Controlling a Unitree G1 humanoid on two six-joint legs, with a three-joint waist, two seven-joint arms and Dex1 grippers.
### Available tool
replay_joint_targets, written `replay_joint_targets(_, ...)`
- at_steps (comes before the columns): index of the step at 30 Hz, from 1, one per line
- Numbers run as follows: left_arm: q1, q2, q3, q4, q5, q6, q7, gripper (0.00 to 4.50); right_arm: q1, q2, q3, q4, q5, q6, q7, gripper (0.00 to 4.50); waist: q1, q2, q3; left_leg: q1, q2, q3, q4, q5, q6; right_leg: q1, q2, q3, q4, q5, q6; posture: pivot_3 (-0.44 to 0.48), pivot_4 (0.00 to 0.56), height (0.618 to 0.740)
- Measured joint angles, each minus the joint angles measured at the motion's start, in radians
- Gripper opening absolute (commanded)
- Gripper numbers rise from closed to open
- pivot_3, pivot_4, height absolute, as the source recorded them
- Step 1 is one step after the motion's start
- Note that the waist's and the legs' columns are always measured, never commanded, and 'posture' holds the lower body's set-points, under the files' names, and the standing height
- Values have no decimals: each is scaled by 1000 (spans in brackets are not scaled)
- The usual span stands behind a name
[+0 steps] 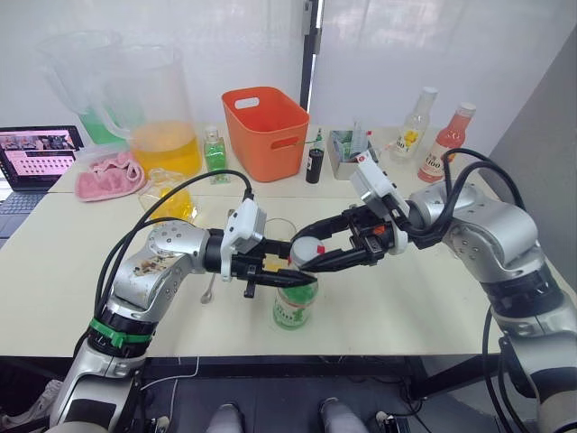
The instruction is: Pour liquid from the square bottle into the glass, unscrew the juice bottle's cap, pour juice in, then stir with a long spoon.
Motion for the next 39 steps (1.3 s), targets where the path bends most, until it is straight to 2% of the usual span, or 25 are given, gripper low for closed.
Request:
replay_joint_targets(6,30,15,10,-33,-16,9,38,1408,-58,61,20,112,-72,-63,123,1723,0,0,0,0,0,0,1,0,0,0,0,0,1,0,0,0,150,722)
replay_joint_targets(8,32,17,10,-35,-20,10,44,1408,-64,67,20,121,-81,-66,132,2766,0,0,0,0,0,0,1,0,0,0,0,-1,1,0,0,0,150,722)
replay_joint_targets(9,32,19,11,-35,-23,10,46,1408,-66,69,20,123,-81,-66,136,2999,0,0,0,0,0,0,1,0,0,0,0,-1,1,0,0,0,150,722)
replay_joint_targets(13,32,25,17,-25,-32,10,50,1408,-70,71,-13,116,-74,-15,126,4394,0,0,0,0,0,-1,1,0,0,0,0,-1,1,0,0,0,150,722)
replay_joint_targets(14,31,24,17,-17,-34,8,49,1408,-69,64,-31,108,-66,6,116,4485,1,0,0,0,0,-1,1,0,0,0,0,-1,1,0,0,0,150,722)
replay_joint_targets(20,8,12,10,33,-32,-3,27,1408,13,6,-207,-67,19,136,-43,4500,5,0,0,0,0,-2,1,0,0,0,0,-3,1,0,-1,0,150,722)
replay_joint_targets(26,-10,-4,7,83,-27,-28,7,1408,183,-13,-341,-323,150,310,-311,4500,6,0,0,0,0,-1,2,0,0,0,-1,-3,1,0,-1,0,150,722)
replay_joint_targets(39,-89,-48,-25,221,3,-83,-85,1408,303,112,-348,-581,196,487,-834,4500,17,0,0,0,0,-1,3,0,0,1,-1,-3,0,1,-2,0,150,722)
